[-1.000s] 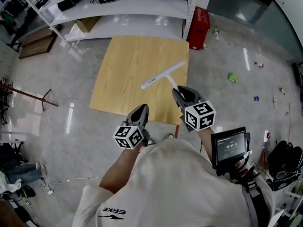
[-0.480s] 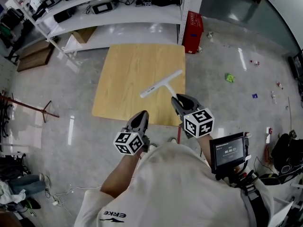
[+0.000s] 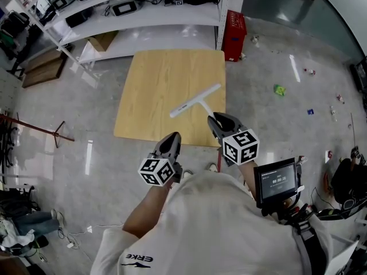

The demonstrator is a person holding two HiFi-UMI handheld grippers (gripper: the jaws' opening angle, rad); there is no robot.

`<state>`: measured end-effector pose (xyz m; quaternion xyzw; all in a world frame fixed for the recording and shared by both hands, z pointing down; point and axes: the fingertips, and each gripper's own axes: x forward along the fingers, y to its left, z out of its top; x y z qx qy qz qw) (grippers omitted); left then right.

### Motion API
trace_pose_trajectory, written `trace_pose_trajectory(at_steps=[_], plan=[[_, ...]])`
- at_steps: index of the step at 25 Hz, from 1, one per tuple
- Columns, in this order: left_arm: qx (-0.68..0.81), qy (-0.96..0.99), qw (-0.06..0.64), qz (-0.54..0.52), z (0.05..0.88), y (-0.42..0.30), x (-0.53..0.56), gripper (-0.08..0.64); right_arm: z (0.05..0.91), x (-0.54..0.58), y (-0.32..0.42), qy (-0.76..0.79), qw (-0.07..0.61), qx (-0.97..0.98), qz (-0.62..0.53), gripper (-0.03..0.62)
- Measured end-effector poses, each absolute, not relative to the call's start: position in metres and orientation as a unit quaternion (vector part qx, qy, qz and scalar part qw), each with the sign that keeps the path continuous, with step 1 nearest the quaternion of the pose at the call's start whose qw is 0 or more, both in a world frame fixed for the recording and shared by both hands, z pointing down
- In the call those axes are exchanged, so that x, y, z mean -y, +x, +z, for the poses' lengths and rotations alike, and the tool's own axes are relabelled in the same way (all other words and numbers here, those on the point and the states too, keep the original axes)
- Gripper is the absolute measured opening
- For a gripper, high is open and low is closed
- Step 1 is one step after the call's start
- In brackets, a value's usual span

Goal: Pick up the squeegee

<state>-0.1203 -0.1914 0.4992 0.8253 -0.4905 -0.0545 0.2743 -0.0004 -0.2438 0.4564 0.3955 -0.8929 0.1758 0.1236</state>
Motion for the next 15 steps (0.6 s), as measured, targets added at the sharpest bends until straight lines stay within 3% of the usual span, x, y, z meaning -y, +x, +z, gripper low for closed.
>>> trace_pose_trajectory(at_steps=[15], plan=[[0.480, 0.831, 0.275, -0.052, 0.506, -0.108, 0.196, 0.005, 0.465, 0.245, 0.006, 0.398, 0.116, 0.891, 0.182, 0.084]])
